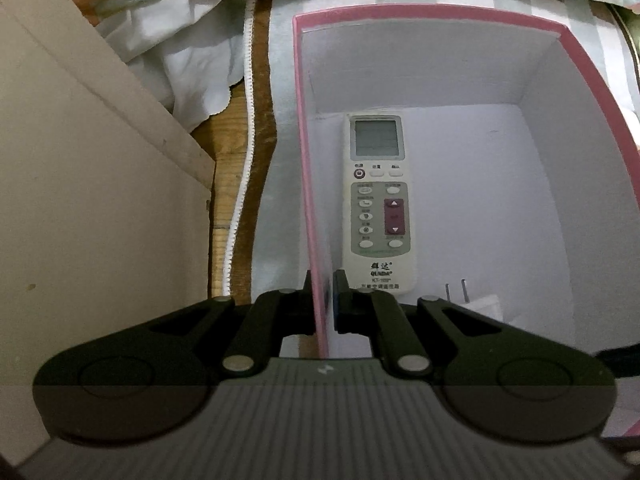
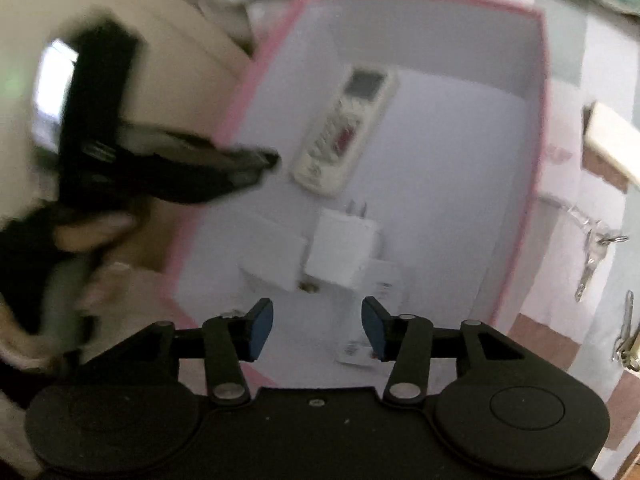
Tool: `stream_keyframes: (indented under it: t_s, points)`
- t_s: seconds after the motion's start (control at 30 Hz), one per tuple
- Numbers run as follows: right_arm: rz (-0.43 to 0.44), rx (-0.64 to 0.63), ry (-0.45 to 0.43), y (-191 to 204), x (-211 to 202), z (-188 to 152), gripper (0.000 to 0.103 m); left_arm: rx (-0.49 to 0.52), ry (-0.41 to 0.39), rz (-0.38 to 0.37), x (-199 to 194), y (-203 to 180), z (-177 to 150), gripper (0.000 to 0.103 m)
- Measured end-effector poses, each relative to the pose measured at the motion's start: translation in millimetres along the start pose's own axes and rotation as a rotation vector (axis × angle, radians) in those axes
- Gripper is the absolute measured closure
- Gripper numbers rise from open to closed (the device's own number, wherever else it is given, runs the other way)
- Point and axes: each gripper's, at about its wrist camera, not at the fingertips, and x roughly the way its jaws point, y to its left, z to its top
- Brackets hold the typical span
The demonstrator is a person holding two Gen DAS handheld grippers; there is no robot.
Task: Organize rigid objects
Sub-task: 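Lower the white card into the pink box and open the right gripper, then move the right gripper to the silver keys and grasp their ring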
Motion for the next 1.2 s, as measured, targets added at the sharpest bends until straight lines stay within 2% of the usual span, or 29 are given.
stream_keyframes:
  t_s: [0.07,0.13,0.23,0.3,0.37,0.5,0.57,0.7,0.77,0.9,0.93,0.97,1.03,1.07,1.17,1.2]
  points:
    - [0.032,-0.001,-0.082,-7.5,-25.1,-2.7,0.048,0.003,-0.004,0.017,0.0,-3.2,0.2,0.098]
    - [0.027,-0.015,-0.156,-12.4,-46.5,-6.5,0.048,-0.006,-0.008,0.025,0.5,-3.8,-0.2,0.098]
    - [-0.043,-0.086,-0.234,-21.8,-74.5,-9.4,0.048,-0.041,-0.009,0.027,0.8,-1.9,0.0,0.098]
    - [-0.087,-0.132,-0.254,-31.7,-86.1,-12.7,0.048,-0.068,-0.003,0.024,1.2,-0.2,0.8,0.098]
    - [-0.151,-0.187,-0.271,-40.9,-88.4,-12.7,0.048,-0.053,0.007,0.037,1.0,-2.8,1.9,0.097]
    - [-0.28,-0.255,-0.295,-69.5,-84.1,-13.8,0.048,-0.109,0.022,0.031,2.0,1.3,4.7,0.097]
    - [-0.327,-0.26,-0.263,-88.4,-77.0,-12.4,0.048,-0.152,0.025,0.017,2.3,5.4,5.0,0.097]
    - [-0.31,-0.138,-0.216,-127.4,-55.7,-8.0,0.048,-0.17,-0.007,0.039,1.2,3.0,0.3,0.097]
    - [-0.312,-0.119,-0.247,-137.9,-43.6,-9.8,0.048,-0.175,-0.029,0.044,0.8,2.3,-3.5,0.097]
    - [-0.463,-0.257,-0.228,-136.4,-13.3,-13.9,0.046,-0.17,-0.045,0.048,0.2,1.0,-5.8,0.097]
    - [-0.496,-0.272,-0.217,-137.6,-5.8,-13.2,0.041,-0.164,-0.05,0.049,0.2,0.8,-6.0,0.097]
    - [-0.525,-0.273,-0.211,-140.4,0.9,-12.2,0.035,-0.161,-0.055,0.048,0.2,0.8,-6.8,0.097]
    - [-0.563,-0.231,-0.197,-148.9,10.8,-11.0,0.035,-0.161,-0.058,0.046,-0.4,0.9,-6.0,0.097]
    - [-0.556,-0.185,-0.191,-155.2,13.6,-8.9,0.035,-0.162,-0.06,0.045,-0.7,1.3,-6.1,0.097]
    - [-0.467,-0.038,-0.249,-170.7,8.3,-1.4,0.034,-0.165,-0.068,0.039,-2.5,3.1,-8.0,0.097]
    - [-0.472,-0.023,-0.268,-171.9,7.7,0.4,0.036,-0.166,-0.069,0.035,-2.5,4.0,-8.3,0.097]
